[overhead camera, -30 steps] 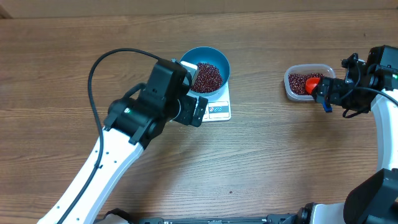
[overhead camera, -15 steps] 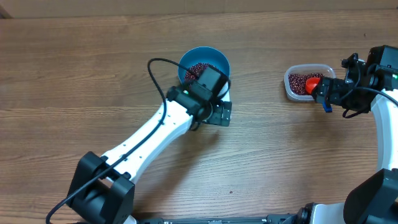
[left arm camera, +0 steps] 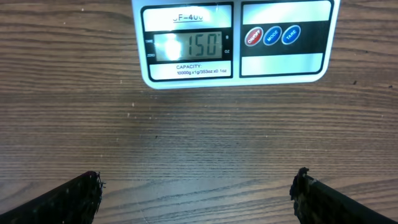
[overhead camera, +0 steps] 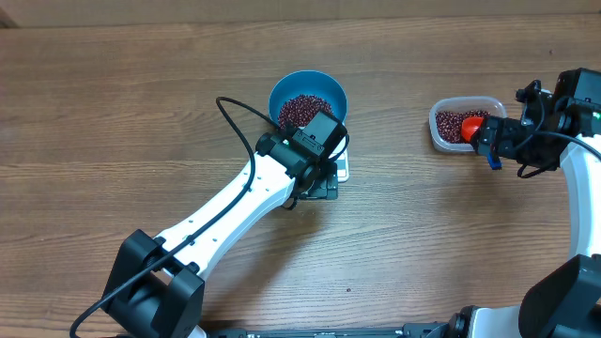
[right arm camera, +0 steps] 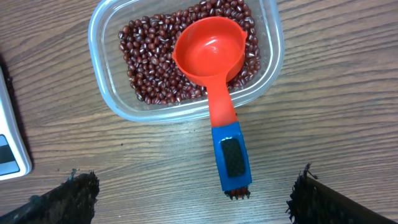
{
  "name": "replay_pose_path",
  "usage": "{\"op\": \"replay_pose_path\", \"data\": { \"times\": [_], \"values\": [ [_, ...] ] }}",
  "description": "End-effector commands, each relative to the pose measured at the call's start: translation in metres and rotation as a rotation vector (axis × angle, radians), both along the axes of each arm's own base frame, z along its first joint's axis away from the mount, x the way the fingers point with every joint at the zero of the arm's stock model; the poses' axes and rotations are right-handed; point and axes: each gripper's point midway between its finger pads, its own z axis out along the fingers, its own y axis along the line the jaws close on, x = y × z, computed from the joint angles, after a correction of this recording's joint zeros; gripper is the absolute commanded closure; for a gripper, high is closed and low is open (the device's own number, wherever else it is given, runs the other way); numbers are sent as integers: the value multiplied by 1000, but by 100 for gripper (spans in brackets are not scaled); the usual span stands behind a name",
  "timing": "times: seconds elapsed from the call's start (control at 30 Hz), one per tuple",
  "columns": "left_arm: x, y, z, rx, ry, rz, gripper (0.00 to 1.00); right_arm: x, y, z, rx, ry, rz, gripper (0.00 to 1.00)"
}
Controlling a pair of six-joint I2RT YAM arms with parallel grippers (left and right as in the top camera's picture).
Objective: Scoop item into bowl and weigh 150g on scale
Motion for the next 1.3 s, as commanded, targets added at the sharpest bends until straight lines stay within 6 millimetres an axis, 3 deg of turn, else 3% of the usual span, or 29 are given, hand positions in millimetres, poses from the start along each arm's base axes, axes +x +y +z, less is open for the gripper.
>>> {"op": "replay_pose_path", "data": {
  "times": [0.0,0.57,1.27],
  "values": [
    [6,2,7,4,-35,49,0,5,-1,8,-4,-28,8,0],
    [9,3,8,8,-48,59,1,6,-1,9,-6,-31,8,0],
    [13,12,32,21,-128,29,0,6,-2,8,-8,-29,7,0]
  ]
}}
